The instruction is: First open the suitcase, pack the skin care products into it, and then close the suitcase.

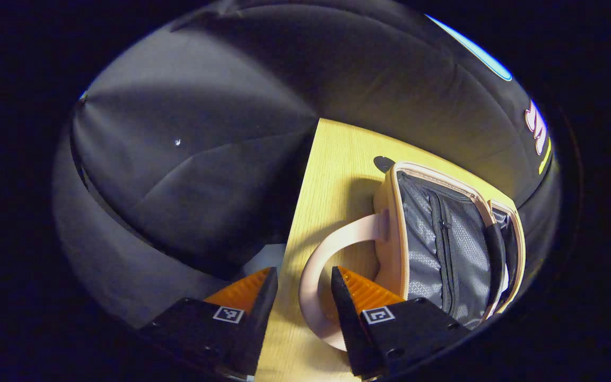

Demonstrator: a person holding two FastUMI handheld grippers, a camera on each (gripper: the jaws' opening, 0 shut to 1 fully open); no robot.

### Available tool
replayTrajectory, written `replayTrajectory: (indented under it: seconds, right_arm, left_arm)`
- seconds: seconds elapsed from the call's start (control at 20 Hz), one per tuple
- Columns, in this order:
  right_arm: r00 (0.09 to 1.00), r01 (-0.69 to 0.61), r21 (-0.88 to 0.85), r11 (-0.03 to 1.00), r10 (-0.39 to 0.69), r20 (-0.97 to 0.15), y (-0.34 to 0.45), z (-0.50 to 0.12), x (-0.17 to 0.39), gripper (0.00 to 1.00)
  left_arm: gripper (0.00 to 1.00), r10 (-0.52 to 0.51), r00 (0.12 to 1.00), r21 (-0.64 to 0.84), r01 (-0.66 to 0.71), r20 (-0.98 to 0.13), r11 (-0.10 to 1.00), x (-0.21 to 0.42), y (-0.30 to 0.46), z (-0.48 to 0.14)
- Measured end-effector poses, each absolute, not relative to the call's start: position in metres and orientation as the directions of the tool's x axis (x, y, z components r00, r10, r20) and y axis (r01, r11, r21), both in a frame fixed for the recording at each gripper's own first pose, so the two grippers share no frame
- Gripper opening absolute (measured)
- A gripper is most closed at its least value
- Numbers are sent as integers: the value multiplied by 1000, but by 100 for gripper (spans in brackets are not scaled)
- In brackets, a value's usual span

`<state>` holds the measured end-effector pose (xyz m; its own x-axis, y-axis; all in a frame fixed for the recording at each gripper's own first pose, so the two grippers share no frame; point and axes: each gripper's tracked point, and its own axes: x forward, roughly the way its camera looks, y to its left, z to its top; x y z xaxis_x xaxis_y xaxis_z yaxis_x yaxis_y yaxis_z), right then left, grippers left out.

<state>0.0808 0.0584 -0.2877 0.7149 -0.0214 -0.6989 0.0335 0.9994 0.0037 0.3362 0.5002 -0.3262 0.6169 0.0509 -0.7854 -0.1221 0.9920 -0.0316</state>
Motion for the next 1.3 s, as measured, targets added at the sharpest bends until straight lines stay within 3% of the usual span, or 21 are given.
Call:
replayTrajectory:
  seconds: [0.1, 0.2, 0.35, 0.8, 0.85, 0.9, 1.05, 1.1, 1.15, 1.3]
  right_arm:
    - [695, 30, 12, 999, -12, -719, 57, -297, 77, 97]
    - [692, 24, 14, 1000, -7, -722, 56, -301, 79, 97]
    - [711, 22, 9, 1000, -9, -703, 48, -299, 82, 97]
    - [739, 77, 24, 997, -41, -672, 6, -281, 91, 97]
    - [744, 78, 26, 997, -41, -667, 1, -277, 92, 89]
    - [752, 80, 23, 997, -45, -658, -4, -272, 93, 97]
    - [774, 98, 29, 995, -58, -631, -21, -253, 97, 97]
    - [775, 102, 32, 994, -59, -629, -26, -249, 97, 89]
    - [783, 108, 34, 994, -64, -619, -32, -243, 96, 97]
    - [807, 130, 49, 990, -77, -585, -50, -225, 97, 97]
  left_arm:
    - [43, 80, 602, 6, -123, -794, 992, 336, 494, -329]
    - [38, 132, 593, 73, -122, -794, 990, 333, 493, -329]
    - [18, 185, 598, 134, -129, -780, 983, 335, 487, -325]
    - [13, 223, 747, 205, -118, -626, 972, 317, 458, -199]
    - [17, 212, 769, 204, -109, -603, 973, 315, 444, -175]
    - [13, 196, 792, 201, -95, -579, 975, 314, 427, -153]
    - [12, 128, 849, 192, -32, -513, 981, 304, 357, -79]
    - [12, 110, 854, 187, -15, -508, 982, 301, 330, -66]
    - [12, 97, 865, 195, 1, -493, 981, 299, 304, -53]
    - [11, 50, 895, 227, 58, -443, 972, 293, 218, -27]
